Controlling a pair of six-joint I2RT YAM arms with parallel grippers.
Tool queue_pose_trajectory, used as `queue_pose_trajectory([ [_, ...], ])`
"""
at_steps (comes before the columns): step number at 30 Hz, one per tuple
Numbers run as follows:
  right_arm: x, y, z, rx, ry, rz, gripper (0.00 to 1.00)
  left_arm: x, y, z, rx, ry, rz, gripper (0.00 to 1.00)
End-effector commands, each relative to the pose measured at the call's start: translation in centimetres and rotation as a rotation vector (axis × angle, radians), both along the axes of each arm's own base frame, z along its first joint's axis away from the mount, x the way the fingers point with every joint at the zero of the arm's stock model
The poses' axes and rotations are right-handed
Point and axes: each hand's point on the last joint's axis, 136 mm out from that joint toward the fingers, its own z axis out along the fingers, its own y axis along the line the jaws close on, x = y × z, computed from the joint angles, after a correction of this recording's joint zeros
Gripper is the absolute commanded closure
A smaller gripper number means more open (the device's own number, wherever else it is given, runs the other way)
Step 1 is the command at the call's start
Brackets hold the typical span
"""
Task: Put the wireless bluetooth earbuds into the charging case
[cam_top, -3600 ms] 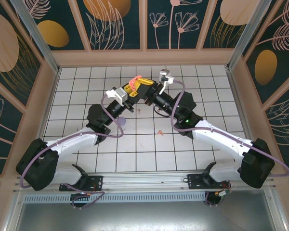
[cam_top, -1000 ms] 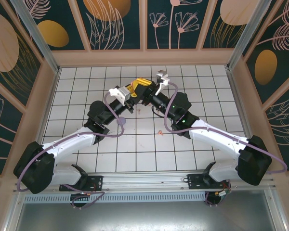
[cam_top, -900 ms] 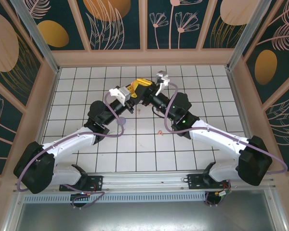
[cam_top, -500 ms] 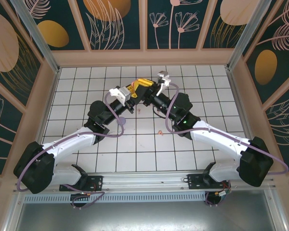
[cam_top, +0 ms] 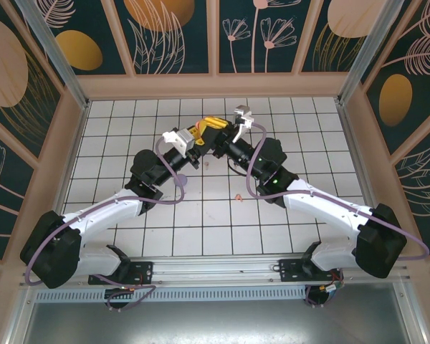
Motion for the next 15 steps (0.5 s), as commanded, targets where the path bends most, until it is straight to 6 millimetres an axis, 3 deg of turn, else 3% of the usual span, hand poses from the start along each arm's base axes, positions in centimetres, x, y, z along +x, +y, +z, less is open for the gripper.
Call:
queue_pose_trajectory([
  [1,0.1,1.8,-3.7,-0.116,0.068,0.062,0.76,-2.6,0.6,6.9,-0.119,-0.184,-0.046,1.00],
  [11,0.7,1.3,-4.7,-0.136,0.100,0.017,0.76,-2.7,0.6,7.0,-0.119,-0.185,-0.047,1.00],
  [15,1.3,0.8,-5.1,-0.134,0.121,-0.013,0.69,-2.8,0.7,7.1,-0.120,-0.187,-0.047,1.00],
])
